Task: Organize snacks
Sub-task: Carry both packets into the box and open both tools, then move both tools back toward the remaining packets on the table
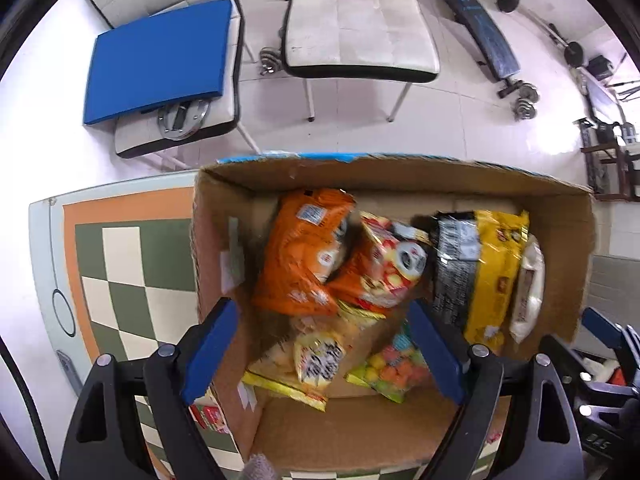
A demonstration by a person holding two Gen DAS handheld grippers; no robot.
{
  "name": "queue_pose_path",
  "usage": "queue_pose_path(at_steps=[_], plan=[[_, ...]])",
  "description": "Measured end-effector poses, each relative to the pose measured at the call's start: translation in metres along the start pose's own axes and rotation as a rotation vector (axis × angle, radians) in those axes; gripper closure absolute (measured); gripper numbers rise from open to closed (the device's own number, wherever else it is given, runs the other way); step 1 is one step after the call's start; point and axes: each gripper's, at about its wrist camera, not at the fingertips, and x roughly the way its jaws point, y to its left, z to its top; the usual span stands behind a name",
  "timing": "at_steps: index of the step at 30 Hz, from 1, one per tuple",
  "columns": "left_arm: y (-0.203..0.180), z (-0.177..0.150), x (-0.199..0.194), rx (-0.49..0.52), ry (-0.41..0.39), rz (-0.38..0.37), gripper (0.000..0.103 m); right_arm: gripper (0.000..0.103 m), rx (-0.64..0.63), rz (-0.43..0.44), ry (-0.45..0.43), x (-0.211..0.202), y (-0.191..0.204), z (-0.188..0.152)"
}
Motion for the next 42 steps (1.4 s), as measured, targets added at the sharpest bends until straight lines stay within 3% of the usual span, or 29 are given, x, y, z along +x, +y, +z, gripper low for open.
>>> queue_pose_path(at_steps=[12, 20, 30, 36, 42], plan=[[-0.003, -0.07, -0.043, -0.013, -0.138, -0.025, 0.016, 0.008, 0.007, 0.07, -0.028, -0.017, 0.011, -0.042], [-0.014, -0.122, -0.077, -0.024, -0.263, 0.013, 0.016, 0.008, -0.02, 0.083, -0.095, -0.043, 0.019, -0.088], [-0.012, -0.19, -0.112, -0.015, -0.364, -0.003, 0.016, 0.008, 0.008, 0.162, -0.17, -0.082, 0.02, -0.154], [-0.006, -0.237, -0.094, 0.042, -0.365, 0.019, 0.016, 0.008, 0.078, 0.189, -0.18, -0.083, 0.004, -0.205], [0.001, -0.266, -0.023, 0.112, -0.252, 0.141, 0.016, 0.008, 0.147, 0.164, -0.113, -0.043, -0.021, -0.247]])
